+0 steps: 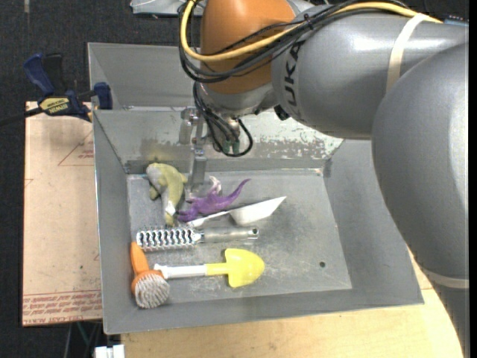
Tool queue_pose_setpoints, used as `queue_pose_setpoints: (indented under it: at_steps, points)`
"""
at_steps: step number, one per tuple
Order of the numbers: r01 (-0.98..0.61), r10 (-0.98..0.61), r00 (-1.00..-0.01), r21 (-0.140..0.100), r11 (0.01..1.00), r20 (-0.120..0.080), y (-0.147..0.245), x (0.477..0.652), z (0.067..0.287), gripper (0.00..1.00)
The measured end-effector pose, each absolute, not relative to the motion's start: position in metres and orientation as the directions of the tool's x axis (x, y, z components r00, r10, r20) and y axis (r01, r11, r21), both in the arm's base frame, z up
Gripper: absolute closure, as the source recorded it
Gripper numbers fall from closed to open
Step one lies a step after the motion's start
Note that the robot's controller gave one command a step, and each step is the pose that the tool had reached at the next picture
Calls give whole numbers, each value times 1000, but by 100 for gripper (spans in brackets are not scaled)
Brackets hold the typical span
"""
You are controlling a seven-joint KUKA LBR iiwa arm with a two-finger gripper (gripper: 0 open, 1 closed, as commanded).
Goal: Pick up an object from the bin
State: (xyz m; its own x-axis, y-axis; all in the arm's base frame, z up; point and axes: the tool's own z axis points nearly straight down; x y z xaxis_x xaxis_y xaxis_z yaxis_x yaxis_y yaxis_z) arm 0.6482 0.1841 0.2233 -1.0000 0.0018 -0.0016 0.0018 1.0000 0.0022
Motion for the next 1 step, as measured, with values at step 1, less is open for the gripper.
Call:
queue_pose_setpoints:
  at_steps: [1]
  points:
    - [41, 41, -999, 2, 999, -6, 191, 649, 218, 0]
